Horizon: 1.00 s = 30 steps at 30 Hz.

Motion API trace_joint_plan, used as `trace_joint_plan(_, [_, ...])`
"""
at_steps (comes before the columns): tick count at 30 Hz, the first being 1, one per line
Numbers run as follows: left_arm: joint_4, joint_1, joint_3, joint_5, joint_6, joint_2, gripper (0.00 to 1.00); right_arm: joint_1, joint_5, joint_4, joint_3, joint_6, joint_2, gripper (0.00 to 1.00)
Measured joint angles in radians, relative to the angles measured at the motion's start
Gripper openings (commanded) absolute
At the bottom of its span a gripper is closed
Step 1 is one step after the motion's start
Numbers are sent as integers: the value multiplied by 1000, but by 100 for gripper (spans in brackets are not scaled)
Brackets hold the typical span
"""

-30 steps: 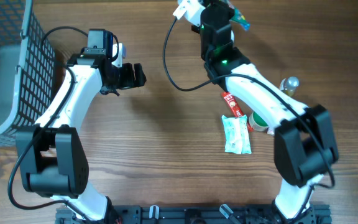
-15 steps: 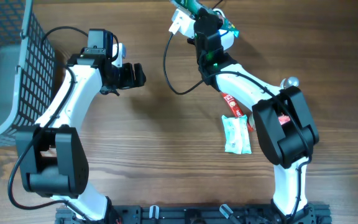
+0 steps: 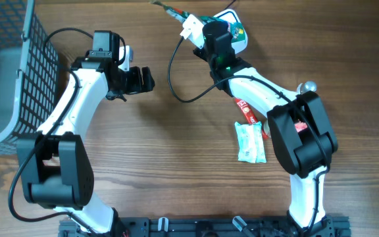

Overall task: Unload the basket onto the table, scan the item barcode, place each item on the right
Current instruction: 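Carry the glove packet up to the scanner window with the right gripper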

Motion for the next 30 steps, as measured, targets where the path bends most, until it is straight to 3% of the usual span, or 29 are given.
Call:
trace_joint_plan(10, [0,0,0,0,0,0,100,-24,-18,-8,0,208,0,4])
trace_joint_plan(17, [0,0,0,0,0,0,100,-41,27,7,-2,279,-44,4])
trace_joint_plan(20, [0,0,0,0,0,0,100,-36,28,-124,-3,351,-161,4])
trace_joint_plan(25, [2,0,0,0,0,0,100,-31,-89,-597,25,601,-485,5])
trace_joint_plan(27, [1,0,0,0,0,0,100,-31,-206,-844,32,716,-541,5])
trace_joint_plan(30, [2,0,0,0,0,0,100,-30,-384,-1062,19,824,-518,5])
